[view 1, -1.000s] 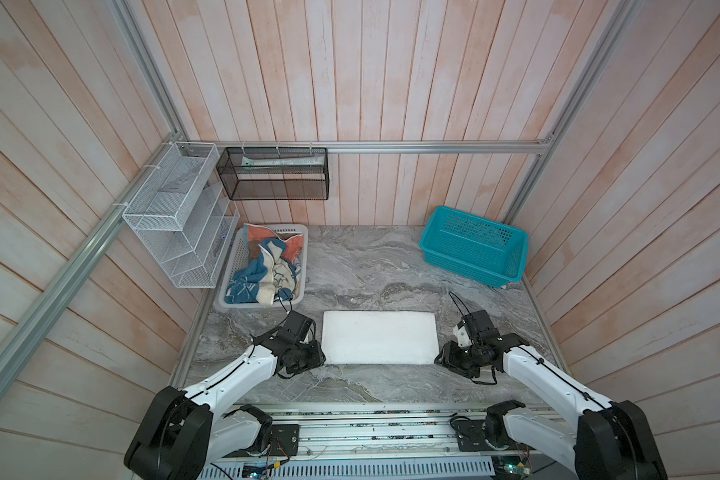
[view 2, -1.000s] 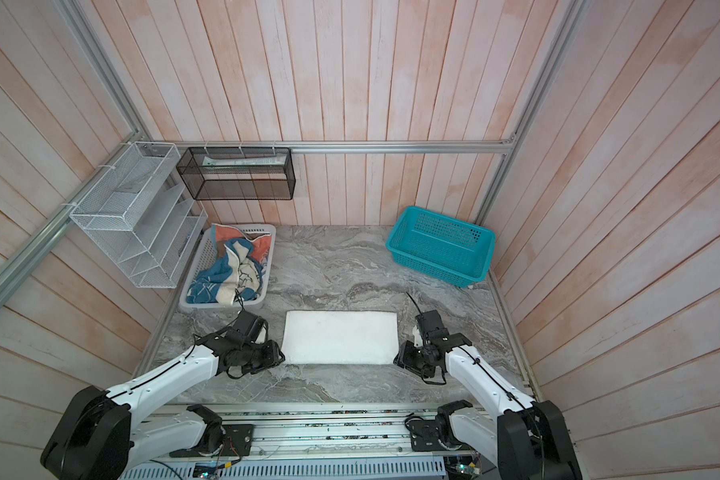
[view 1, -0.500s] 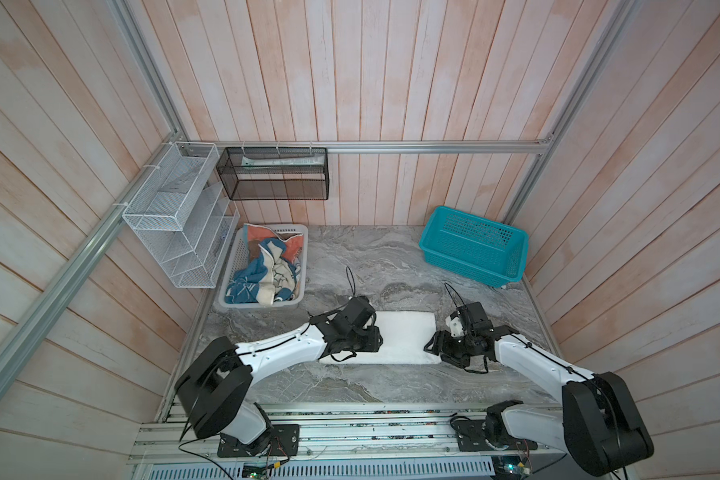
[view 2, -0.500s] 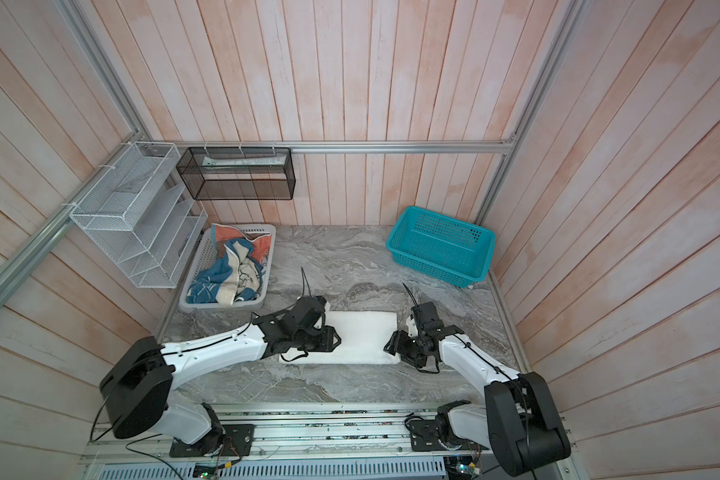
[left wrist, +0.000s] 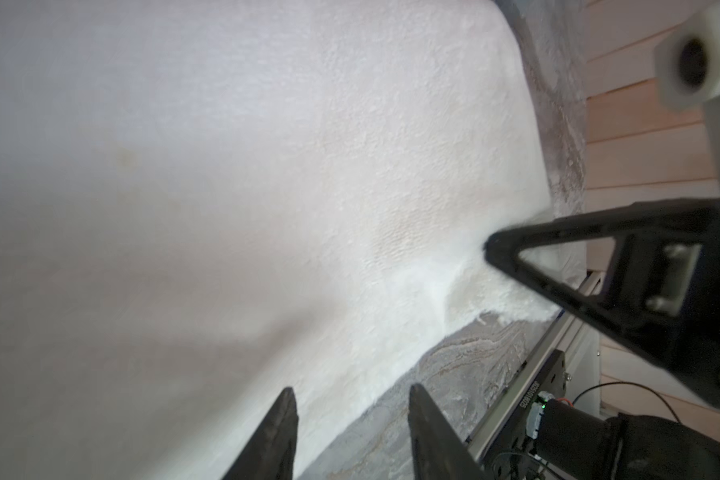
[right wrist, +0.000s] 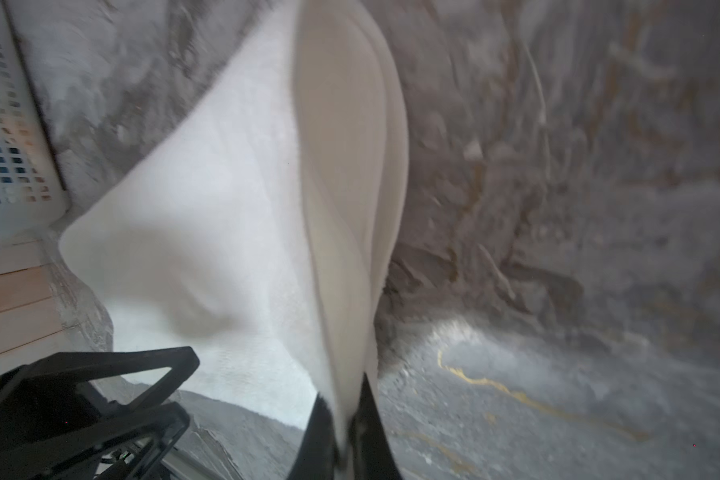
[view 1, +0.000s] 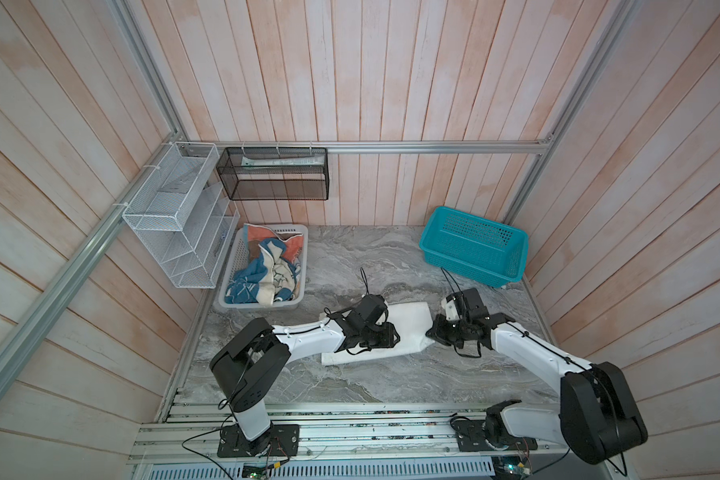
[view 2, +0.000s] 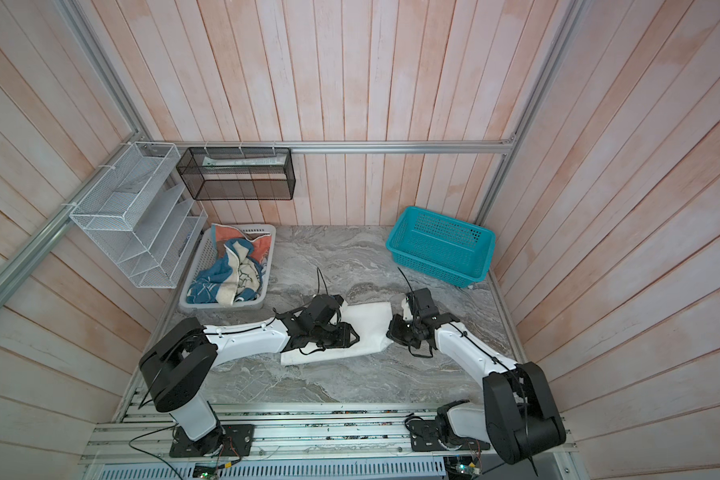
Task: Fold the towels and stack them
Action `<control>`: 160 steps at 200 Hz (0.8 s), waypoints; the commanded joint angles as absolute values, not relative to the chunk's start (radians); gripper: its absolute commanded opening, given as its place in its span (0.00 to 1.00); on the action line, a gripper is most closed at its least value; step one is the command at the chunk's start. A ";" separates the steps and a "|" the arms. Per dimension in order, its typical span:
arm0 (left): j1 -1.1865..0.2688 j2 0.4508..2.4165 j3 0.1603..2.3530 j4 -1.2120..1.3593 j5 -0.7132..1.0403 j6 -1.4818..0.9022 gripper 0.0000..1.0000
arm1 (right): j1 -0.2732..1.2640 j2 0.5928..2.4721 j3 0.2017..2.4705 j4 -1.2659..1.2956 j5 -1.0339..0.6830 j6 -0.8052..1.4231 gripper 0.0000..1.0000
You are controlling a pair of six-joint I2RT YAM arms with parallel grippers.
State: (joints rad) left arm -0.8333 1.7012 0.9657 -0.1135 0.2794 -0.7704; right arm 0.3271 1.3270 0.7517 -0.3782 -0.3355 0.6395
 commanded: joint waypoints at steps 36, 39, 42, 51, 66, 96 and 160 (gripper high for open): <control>-0.689 1.576 0.925 -0.137 0.236 -0.703 0.46 | 0.341 1.664 1.352 -0.469 -0.236 0.404 0.00; -0.683 1.576 0.926 -0.137 0.238 -0.700 0.46 | 0.341 1.689 1.393 -0.480 -0.231 0.397 0.00; -0.678 1.576 0.926 -0.138 0.238 -0.698 0.46 | 0.339 1.713 1.432 -0.492 -0.227 0.382 0.00; -0.663 1.578 0.928 -0.138 0.243 -0.691 0.46 | 0.334 1.800 1.585 -0.536 -0.220 0.350 0.00; -0.640 1.587 0.930 -0.134 0.258 -0.683 0.46 | 0.318 1.921 1.792 -0.604 -0.208 0.319 0.00; -0.605 1.623 0.927 -0.120 0.291 -0.670 0.45 | 0.259 2.159 2.211 -0.761 -0.207 0.296 0.00; -0.557 1.692 0.925 -0.100 0.352 -0.649 0.45 | 0.153 2.286 2.248 -0.820 -0.186 0.334 0.00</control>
State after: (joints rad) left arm -0.5705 1.6760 0.9451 -0.1158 0.3149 -0.6758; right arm 0.1783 2.2898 2.3566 -0.7696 -0.2077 0.3210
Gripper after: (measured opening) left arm 0.448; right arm 0.071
